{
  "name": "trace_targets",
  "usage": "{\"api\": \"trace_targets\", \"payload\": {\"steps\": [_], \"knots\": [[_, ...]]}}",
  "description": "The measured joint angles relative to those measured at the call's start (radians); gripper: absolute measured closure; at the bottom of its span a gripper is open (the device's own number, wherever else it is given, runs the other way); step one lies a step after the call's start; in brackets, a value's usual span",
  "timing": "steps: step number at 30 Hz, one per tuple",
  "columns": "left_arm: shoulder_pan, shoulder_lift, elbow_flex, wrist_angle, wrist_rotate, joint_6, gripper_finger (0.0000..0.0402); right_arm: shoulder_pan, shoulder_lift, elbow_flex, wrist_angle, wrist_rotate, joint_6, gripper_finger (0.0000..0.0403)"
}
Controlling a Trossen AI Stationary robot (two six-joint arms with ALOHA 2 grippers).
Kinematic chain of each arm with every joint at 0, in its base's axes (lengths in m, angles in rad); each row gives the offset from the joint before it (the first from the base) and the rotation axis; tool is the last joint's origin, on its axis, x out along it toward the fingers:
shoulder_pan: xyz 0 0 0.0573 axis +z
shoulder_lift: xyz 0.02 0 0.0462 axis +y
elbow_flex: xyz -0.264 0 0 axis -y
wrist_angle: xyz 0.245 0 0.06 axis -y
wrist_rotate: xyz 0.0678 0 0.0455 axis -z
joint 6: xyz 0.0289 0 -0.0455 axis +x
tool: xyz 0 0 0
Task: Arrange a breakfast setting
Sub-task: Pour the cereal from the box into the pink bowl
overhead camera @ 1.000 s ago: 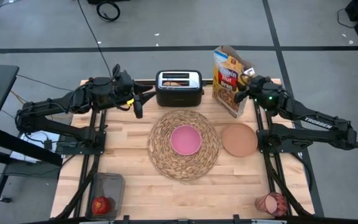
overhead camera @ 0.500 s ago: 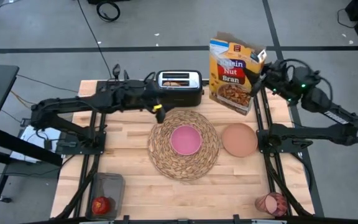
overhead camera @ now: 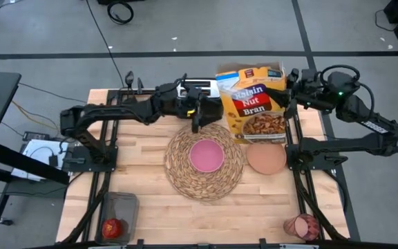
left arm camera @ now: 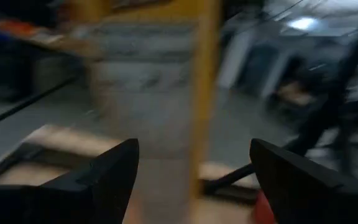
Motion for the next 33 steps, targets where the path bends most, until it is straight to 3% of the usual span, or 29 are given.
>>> {"api": "trace_targets", "payload": {"steps": [5, 16, 27, 33], "knots": [[-0.025, 0.060, 0.000, 0.150, -0.007, -0.045, 0.0088, 0.015, 0.021, 0.001, 0.055, -0.007, -0.008, 0.0231], [-0.017, 0.075, -0.001, 0.136, -0.112, -0.044, 0.0088, 0.035, 0.038, 0.001, 0.125, -0.035, -0.023, 0.0231], [-0.013, 0.075, 0.000, 0.078, -0.118, -0.075, 0.0088, 0.036, 0.039, -0.001, 0.204, -0.068, -0.020, 0.0236], [-0.014, 0.076, 0.000, 0.127, -0.082, -0.105, 0.0088, 0.036, 0.044, -0.001, 0.246, -0.090, -0.027, 0.0236]]}}
